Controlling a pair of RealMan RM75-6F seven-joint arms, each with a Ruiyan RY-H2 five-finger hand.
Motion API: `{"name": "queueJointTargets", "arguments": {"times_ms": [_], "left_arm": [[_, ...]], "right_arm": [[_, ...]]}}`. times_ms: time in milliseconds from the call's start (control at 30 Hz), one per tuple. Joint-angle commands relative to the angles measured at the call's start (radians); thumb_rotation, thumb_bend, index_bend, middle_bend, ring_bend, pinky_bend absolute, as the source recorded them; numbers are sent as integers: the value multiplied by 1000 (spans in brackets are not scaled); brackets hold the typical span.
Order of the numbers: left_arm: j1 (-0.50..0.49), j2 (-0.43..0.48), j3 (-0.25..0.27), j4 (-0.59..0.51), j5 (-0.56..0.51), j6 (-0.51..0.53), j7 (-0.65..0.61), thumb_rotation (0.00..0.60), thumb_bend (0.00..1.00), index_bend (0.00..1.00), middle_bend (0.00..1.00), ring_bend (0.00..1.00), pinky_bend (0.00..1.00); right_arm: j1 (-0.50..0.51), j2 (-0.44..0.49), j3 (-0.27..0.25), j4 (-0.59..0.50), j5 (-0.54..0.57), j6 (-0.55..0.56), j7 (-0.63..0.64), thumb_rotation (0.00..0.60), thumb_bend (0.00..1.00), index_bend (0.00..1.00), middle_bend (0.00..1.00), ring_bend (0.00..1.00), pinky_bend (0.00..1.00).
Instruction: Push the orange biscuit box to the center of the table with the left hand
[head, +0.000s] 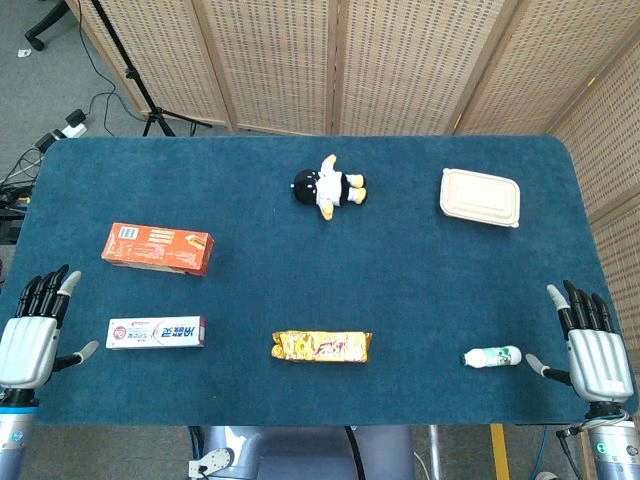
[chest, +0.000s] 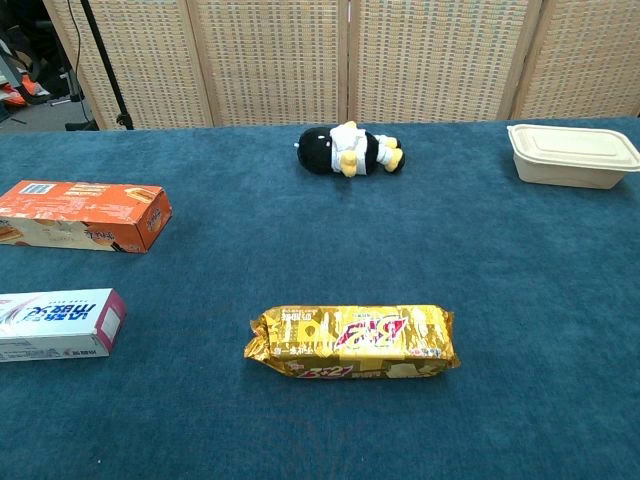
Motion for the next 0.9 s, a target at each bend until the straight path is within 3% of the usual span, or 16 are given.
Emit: {"name": "queueJointTargets", "arguments": {"times_ms": [33,900], "left_arm": [[-1,-1,0,1,-1,-1,0,600,0,0,0,0,0],[-2,7,-4,1,-7,-3,-27,600,0,0,0,0,0]], "right_arm": [[1,-2,-1,1,-1,-3,-4,600,53,18,0,0,0],[5,-7,-6,0,-4,-12,-23,600,53,18,0,0,0]]}}
